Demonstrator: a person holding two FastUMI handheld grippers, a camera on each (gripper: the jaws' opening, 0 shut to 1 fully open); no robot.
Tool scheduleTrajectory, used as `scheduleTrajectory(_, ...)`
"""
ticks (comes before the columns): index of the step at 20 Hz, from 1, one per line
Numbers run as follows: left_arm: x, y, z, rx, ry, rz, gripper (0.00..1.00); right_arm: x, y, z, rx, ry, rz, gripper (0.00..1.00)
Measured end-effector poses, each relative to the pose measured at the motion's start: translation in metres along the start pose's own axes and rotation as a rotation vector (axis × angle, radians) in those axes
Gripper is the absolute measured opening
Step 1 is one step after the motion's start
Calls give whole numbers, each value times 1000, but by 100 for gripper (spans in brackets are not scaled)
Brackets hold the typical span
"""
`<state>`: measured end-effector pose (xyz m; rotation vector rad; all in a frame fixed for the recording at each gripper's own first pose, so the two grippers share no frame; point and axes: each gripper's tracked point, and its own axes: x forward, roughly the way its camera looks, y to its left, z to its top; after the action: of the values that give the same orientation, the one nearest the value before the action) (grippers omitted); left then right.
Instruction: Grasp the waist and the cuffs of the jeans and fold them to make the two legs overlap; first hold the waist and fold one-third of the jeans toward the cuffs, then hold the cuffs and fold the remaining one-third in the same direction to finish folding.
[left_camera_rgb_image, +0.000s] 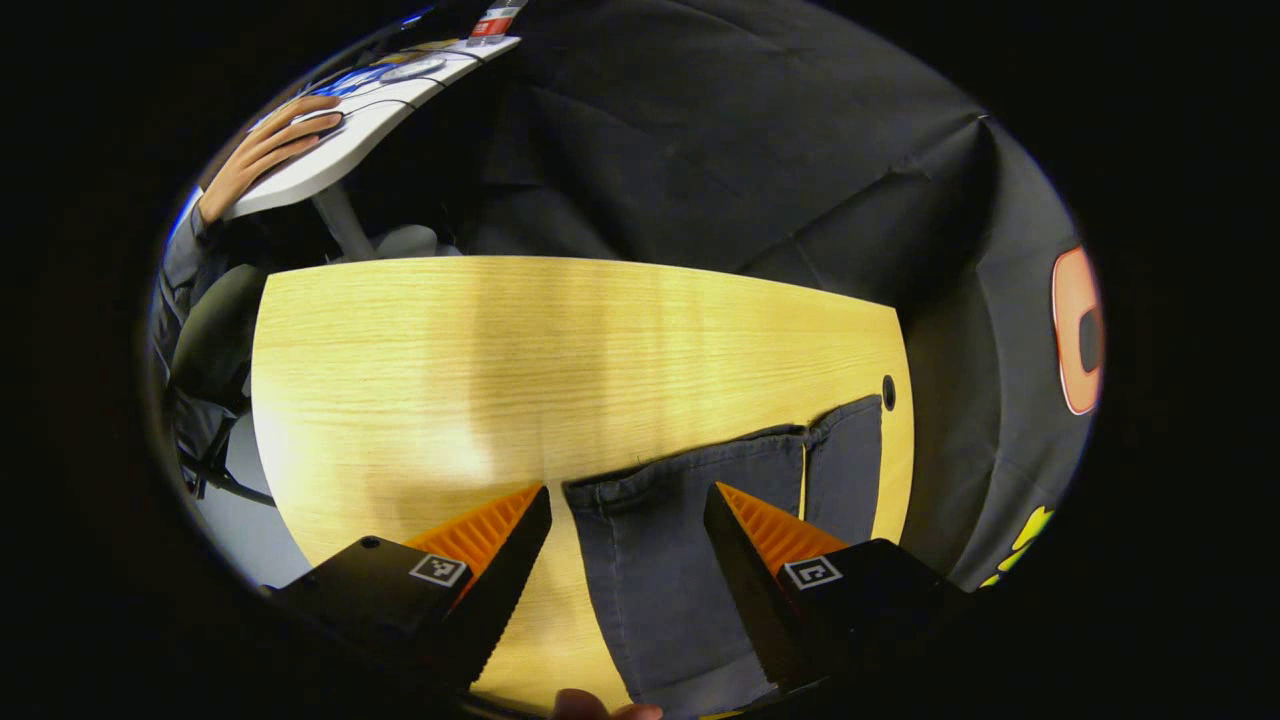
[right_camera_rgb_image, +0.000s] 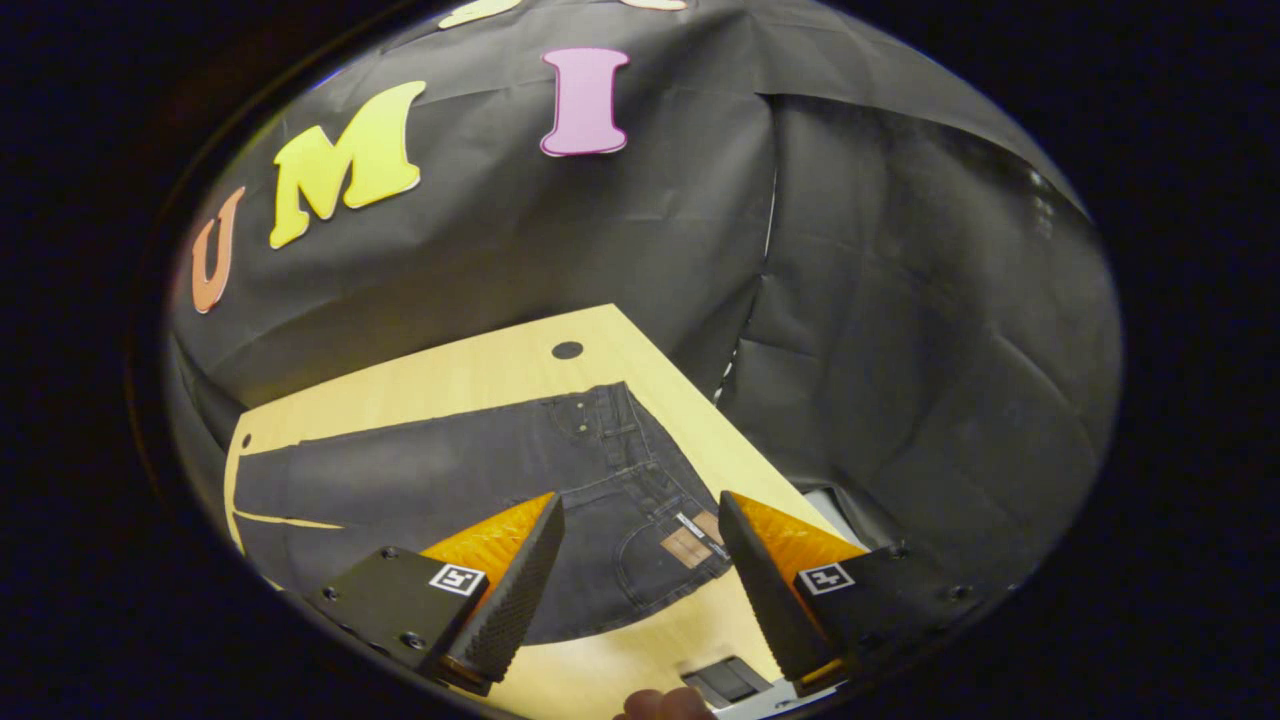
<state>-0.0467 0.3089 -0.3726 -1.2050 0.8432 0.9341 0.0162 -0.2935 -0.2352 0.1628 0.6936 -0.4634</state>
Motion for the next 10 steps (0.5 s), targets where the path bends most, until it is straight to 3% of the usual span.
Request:
scheduleTrajectory(4,9,-14,-2,-3,30,24,99,5,0,2,-5,6,-7,96)
scheduleTrajectory(5,10,-12,0,-2,37,42,88,8,-1,2,-3,11,-9,98)
scheduleTrajectory(6,10,-11,0,7,53,60,98,11,-2,0,5,17,-14,97)
scheduleTrajectory(10,13,-1,-3,88,85,166,92,21,-16,-10,47,53,-43,98)
